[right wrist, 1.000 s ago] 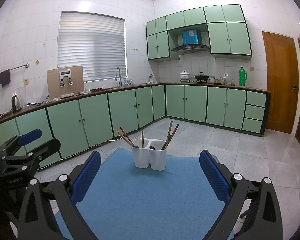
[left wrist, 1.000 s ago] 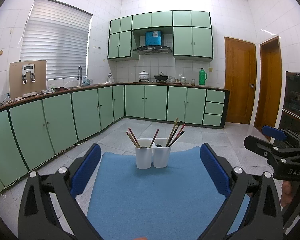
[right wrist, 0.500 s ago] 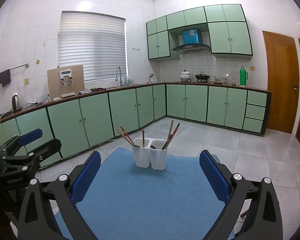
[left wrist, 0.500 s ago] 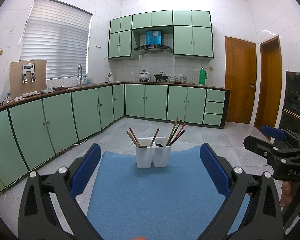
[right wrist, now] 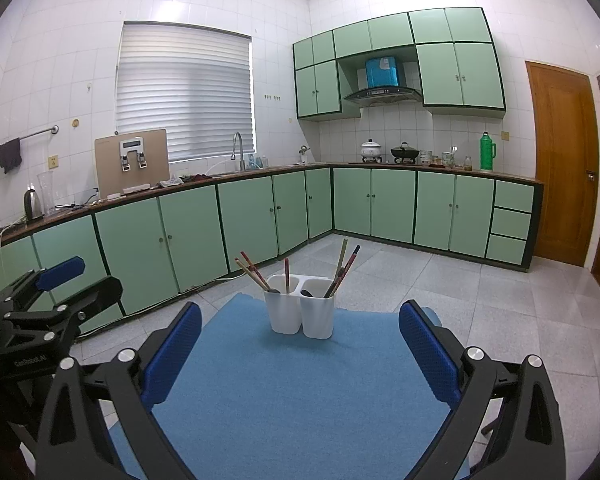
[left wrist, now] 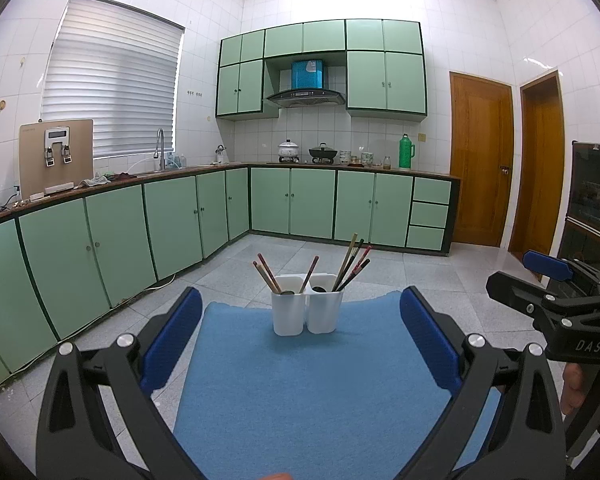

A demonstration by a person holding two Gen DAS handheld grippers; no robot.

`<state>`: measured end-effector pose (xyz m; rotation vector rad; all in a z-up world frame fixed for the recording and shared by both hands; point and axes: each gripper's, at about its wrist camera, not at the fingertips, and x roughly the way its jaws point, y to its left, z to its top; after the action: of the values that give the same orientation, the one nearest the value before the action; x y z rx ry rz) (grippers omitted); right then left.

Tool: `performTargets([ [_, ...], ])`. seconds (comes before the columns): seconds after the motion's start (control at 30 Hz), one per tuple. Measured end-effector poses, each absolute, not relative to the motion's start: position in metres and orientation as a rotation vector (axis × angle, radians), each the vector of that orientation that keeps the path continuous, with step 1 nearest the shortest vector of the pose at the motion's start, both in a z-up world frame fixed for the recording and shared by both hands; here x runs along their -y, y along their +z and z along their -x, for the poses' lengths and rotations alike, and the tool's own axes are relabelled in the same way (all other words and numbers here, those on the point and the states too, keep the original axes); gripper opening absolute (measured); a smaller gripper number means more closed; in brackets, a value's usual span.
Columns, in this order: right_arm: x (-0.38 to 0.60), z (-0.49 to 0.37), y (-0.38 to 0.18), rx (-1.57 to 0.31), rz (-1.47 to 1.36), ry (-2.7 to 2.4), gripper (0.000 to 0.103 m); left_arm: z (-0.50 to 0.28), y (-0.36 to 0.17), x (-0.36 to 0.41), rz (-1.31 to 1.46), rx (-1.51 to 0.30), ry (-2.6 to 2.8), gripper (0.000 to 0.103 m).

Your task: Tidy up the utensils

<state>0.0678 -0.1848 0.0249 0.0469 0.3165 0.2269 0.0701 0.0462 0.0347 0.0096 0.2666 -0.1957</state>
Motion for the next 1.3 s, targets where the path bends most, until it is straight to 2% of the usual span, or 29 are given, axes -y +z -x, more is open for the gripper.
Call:
performTargets([
  [1.3, 0.188, -0.073, 0.016, -0.337, -0.045, 0.227, 0.097, -0.073, 0.027, -0.05, 0.004, -0.295, -0.194, 0.097],
])
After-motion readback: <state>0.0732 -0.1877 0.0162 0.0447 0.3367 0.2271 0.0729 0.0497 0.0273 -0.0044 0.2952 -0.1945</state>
